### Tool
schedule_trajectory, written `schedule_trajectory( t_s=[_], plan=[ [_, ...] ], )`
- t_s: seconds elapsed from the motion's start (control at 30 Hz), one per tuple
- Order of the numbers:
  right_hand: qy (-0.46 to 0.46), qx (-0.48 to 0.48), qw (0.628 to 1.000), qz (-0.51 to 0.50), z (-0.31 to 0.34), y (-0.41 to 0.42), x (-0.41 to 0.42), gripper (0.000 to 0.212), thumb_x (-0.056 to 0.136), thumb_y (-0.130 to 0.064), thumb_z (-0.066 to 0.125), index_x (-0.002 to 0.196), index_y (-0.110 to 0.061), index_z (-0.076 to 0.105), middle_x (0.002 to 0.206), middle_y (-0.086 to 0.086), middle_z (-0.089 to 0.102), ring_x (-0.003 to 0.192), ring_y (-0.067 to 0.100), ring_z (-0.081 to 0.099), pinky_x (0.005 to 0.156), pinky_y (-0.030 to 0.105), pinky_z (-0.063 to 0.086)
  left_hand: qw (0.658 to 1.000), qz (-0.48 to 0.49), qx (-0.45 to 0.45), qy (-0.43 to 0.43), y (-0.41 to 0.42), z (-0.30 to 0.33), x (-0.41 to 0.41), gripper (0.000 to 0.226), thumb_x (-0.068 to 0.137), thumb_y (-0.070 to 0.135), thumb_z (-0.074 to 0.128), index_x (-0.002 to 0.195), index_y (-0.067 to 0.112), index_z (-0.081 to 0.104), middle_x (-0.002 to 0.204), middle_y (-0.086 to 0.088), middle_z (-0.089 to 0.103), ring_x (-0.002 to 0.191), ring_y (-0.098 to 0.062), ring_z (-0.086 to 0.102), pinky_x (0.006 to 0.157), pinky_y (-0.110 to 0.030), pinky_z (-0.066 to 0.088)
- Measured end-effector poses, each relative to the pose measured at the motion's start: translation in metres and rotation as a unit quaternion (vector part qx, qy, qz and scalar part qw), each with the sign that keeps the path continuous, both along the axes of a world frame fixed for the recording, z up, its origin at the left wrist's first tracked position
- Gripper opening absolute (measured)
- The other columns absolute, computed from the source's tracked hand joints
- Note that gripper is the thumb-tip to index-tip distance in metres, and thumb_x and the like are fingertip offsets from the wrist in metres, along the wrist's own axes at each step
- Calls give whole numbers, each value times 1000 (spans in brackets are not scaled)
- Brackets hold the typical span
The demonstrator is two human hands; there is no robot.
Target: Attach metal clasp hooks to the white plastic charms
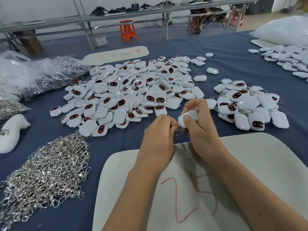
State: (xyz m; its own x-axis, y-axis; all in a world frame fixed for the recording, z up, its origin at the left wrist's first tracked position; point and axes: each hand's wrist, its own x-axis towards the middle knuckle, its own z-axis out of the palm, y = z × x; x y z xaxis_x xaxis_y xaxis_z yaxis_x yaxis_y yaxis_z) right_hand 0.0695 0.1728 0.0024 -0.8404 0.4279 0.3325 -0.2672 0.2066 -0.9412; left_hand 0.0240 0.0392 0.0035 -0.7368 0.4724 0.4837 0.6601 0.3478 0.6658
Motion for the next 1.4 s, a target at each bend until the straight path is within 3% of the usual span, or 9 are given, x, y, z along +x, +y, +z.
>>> schedule_trajectory(
  t_s=[0.13,0.27,0.43,0.63,0.87,1.0,1.17,1.3,1.4],
  plan=[
    [-11,48,999,-8,0,0,1,27,101,0,46,114,-23,47,92,-22,57,71,7,54,65,30,51,1000,0,-5,-11,0,-1,0,24,90,-9,54,84,14,56,85,4,57,79,-21,53,73,-47,47],
    [-12,84,996,-14,-1,-2,1,22,101,-5,46,111,-25,46,93,-26,55,69,4,54,64,20,48,1000,18,-13,-22,1,-4,0,26,87,-10,53,83,16,56,83,8,55,77,-17,51,70,-41,45],
    [-16,103,994,-19,0,-6,2,23,102,-1,46,109,-22,45,93,-7,54,68,7,50,62,15,41,998,43,-18,-32,4,-7,2,24,84,-2,51,82,22,54,84,11,54,75,-12,49,68,-32,42],
    [-24,164,985,-39,3,-11,4,22,100,3,46,110,-16,43,96,0,53,78,10,51,67,15,39,993,76,-84,-37,6,-5,8,37,76,-6,53,79,29,43,84,12,47,73,-11,42,63,-29,36],
    [-29,213,976,-30,2,-21,5,22,99,4,45,112,-14,42,85,7,52,77,17,49,69,30,41,983,113,-136,-52,9,-1,11,29,84,1,55,82,27,41,89,6,48,73,-13,38,63,-28,26],
    [-35,119,990,-70,1,-20,1,17,100,2,46,108,-12,43,94,1,55,79,12,53,69,27,44,993,89,-62,-43,9,-1,9,36,77,-4,53,75,29,40,85,9,46,74,-12,38,62,-25,27],
    [-18,-60,996,-65,2,-19,-2,28,98,7,42,101,-21,43,81,-9,59,65,11,53,58,27,47,997,65,7,-45,10,-5,4,17,98,8,58,84,18,57,86,5,60,79,-14,52,71,-31,41],
    [-18,-141,988,-56,1,-20,-4,27,99,6,40,102,-20,43,97,9,54,60,12,52,54,25,47,997,39,45,-58,5,-3,2,11,96,8,64,87,15,65,83,11,66,81,-9,61,75,-27,49],
    [-16,-181,982,-45,1,-20,-5,26,101,5,40,102,-21,44,97,10,52,59,11,52,55,24,48,996,27,66,-56,2,-2,0,12,92,4,66,90,16,67,82,15,68,84,-4,64,75,-19,50]
  ],
)
